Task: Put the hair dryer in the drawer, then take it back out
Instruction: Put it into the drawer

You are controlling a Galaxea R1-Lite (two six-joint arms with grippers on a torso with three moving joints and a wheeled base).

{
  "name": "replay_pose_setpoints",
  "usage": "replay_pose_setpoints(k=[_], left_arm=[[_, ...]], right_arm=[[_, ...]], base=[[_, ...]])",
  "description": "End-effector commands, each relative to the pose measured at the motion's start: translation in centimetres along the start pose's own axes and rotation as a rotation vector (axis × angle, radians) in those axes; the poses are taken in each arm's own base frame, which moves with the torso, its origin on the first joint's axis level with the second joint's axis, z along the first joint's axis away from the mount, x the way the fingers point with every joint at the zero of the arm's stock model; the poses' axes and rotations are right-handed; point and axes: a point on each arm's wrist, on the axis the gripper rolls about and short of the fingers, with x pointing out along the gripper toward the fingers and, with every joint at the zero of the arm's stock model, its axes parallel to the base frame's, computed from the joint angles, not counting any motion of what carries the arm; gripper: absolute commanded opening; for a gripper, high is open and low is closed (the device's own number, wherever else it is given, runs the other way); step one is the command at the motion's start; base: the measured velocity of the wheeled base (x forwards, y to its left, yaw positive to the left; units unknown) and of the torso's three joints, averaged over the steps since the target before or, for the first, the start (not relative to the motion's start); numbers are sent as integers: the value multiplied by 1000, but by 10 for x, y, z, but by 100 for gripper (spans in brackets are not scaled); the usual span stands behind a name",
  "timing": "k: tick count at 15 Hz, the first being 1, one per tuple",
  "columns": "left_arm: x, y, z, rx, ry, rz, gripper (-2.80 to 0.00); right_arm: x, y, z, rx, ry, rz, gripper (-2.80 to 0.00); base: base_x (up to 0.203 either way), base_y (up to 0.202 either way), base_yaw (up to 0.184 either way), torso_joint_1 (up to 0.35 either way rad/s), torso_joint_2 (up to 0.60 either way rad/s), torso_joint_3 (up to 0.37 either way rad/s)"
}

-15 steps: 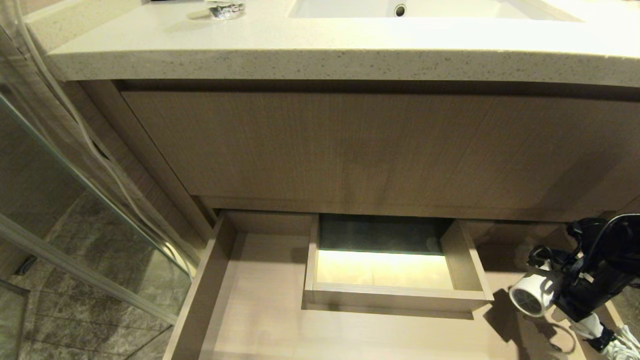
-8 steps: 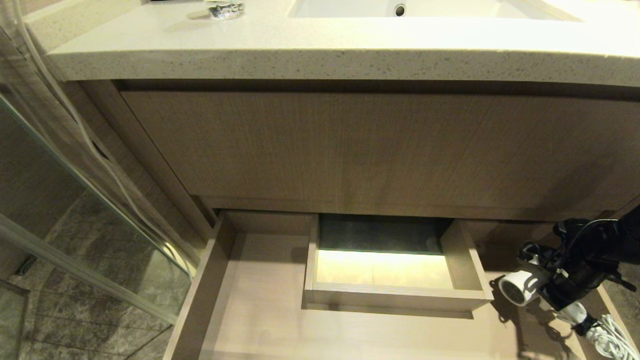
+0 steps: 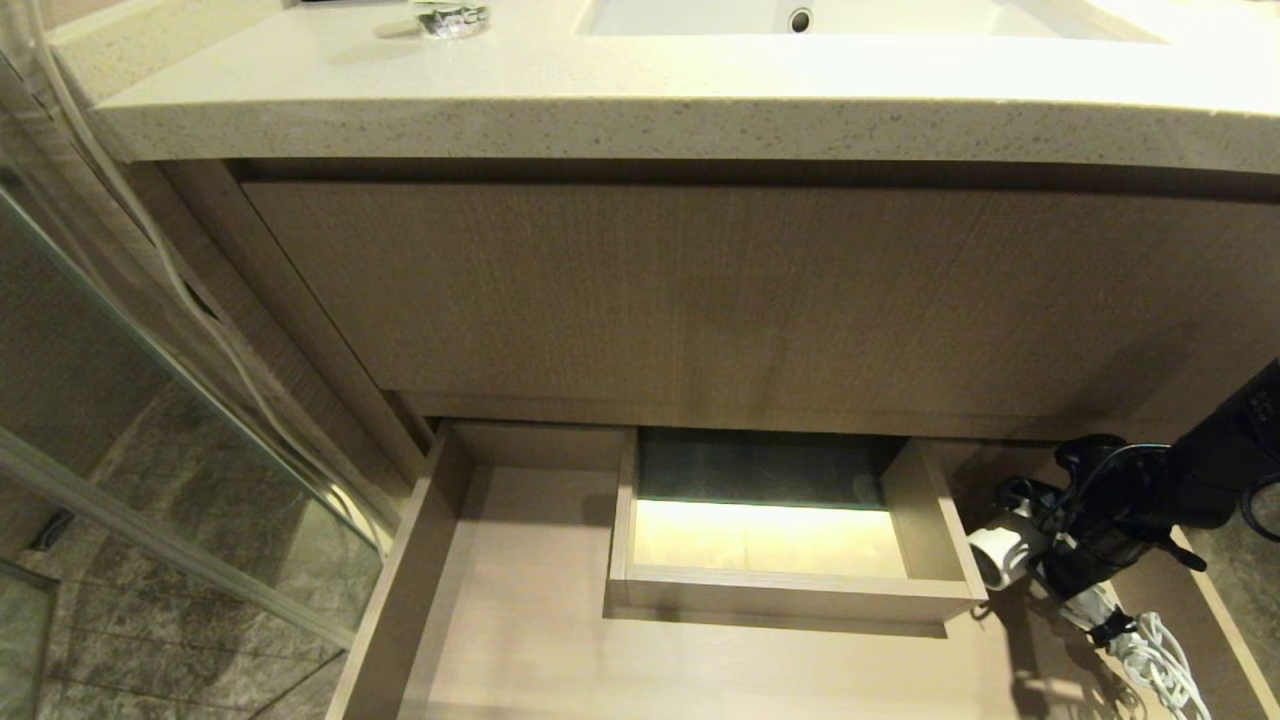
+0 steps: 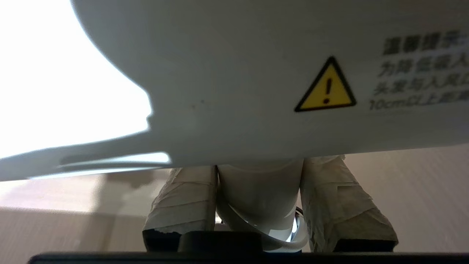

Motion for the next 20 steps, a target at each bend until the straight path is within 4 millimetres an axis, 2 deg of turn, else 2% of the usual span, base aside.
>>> replay_pose_setpoints(k=[1, 2, 5, 7, 9, 10, 11, 13, 15, 18, 20], left_arm=[[0, 0, 0, 0, 0, 0, -280], [0, 0, 0, 0, 0, 0, -280], [0, 0, 0, 0, 0, 0, -280], [0, 0, 0, 0, 0, 0, -280], [0, 0, 0, 0, 0, 0, -280], [0, 0, 0, 0, 0, 0, -280], [0, 0, 0, 0, 0, 0, -280], [0, 0, 0, 0, 0, 0, -280], [0, 0, 0, 0, 0, 0, -280], [0, 0, 0, 0, 0, 0, -280], [0, 0, 0, 0, 0, 0, -280]], right_arm=[[14, 5, -1, -7, -3, 1, -280], [17, 7, -2, -10, -3, 1, 0], [11, 3, 3, -7, -34, -26, 0], [-2, 0, 4, -4, -57, -44, 0], [-34, -3, 4, 0, -96, -72, 0], [-57, -4, 1, 1, -127, -94, 0], [-84, -6, -1, 1, -170, -128, -280], [-146, -8, -10, -1, -277, -218, -280], [-211, 2, -38, 4, -374, -318, -280], [-294, 31, -105, -5, -434, -516, -280], [-326, 63, -161, 7, -363, -602, -280]], base=[[0, 0, 0, 0, 0, 0], [0, 0, 0, 0, 0, 0], [0, 0, 0, 0, 0, 0], [0, 0, 0, 0, 0, 0], [0, 0, 0, 0, 0, 0], [0, 0, 0, 0, 0, 0], [0, 0, 0, 0, 0, 0], [0, 0, 0, 0, 0, 0], [0, 0, 0, 0, 0, 0], [0, 0, 0, 0, 0, 0], [0, 0, 0, 0, 0, 0]])
